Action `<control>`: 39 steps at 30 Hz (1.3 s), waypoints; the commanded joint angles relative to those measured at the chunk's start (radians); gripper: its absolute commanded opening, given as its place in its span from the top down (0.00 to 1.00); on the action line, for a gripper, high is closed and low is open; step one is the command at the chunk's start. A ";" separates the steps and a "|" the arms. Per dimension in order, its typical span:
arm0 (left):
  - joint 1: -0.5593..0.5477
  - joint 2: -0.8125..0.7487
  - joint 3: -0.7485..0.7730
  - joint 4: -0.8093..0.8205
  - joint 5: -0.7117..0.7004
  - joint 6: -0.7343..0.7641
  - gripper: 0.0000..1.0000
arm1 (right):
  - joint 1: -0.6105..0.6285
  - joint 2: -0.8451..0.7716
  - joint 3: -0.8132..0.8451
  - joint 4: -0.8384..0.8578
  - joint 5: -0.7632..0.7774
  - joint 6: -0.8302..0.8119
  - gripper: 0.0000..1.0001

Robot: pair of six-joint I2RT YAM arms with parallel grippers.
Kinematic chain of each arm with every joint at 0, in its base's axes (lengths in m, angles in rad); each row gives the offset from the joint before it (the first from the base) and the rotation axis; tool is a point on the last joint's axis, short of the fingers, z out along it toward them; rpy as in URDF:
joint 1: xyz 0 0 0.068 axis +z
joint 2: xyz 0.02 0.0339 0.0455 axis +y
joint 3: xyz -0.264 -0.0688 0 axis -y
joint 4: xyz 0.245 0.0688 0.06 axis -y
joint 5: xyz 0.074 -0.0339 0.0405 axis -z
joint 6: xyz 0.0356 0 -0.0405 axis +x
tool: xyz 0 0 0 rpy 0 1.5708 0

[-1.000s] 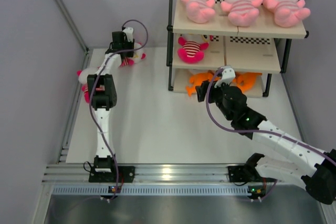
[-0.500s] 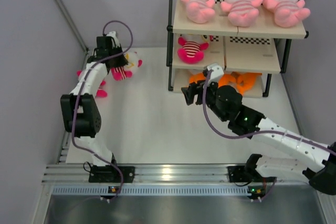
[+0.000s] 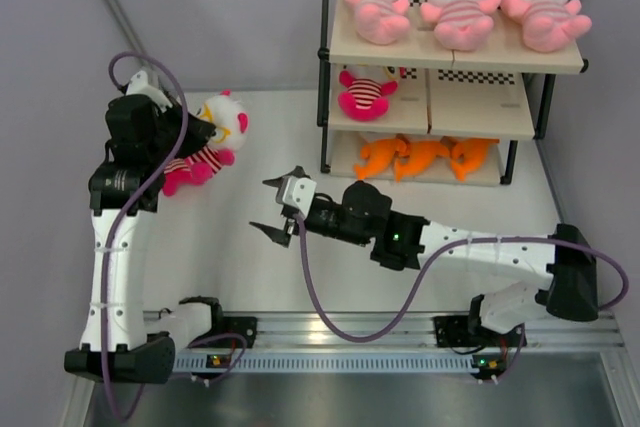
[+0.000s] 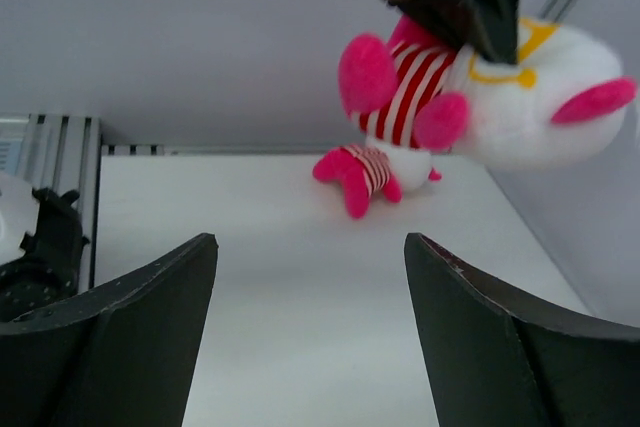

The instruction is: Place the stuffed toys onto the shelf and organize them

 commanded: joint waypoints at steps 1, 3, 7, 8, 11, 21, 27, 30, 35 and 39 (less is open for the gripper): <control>0.004 -0.058 0.041 -0.148 -0.010 -0.060 1.00 | 0.013 0.057 0.126 0.199 -0.092 -0.141 0.24; 0.004 -0.084 0.044 -0.162 0.017 -0.077 1.00 | 0.028 0.112 0.172 0.219 -0.114 -0.167 0.25; 0.006 -0.100 0.064 -0.179 0.034 -0.113 1.00 | 0.053 0.186 0.247 0.216 -0.094 -0.222 0.27; 0.004 -0.101 0.070 -0.179 0.036 -0.119 1.00 | 0.062 0.212 0.274 0.216 -0.091 -0.225 0.27; 0.004 -0.097 0.071 -0.178 0.047 -0.138 1.00 | 0.074 0.259 0.328 0.196 -0.069 -0.228 0.27; 0.004 -0.097 0.093 -0.178 0.076 -0.172 1.00 | 0.077 0.422 0.463 0.125 0.133 -0.238 0.30; 0.004 -0.086 0.100 -0.179 0.102 -0.170 1.00 | 0.070 0.474 0.513 0.079 0.248 -0.215 0.43; 0.006 -0.083 0.096 -0.178 0.114 -0.176 1.00 | 0.058 0.485 0.508 0.082 0.290 -0.178 0.67; 0.004 -0.098 0.047 -0.178 0.122 -0.138 1.00 | 0.016 0.427 0.454 0.076 0.230 -0.066 1.00; 0.004 -0.110 0.007 -0.178 0.142 -0.013 0.63 | -0.062 0.338 0.446 -0.103 -0.079 0.041 1.00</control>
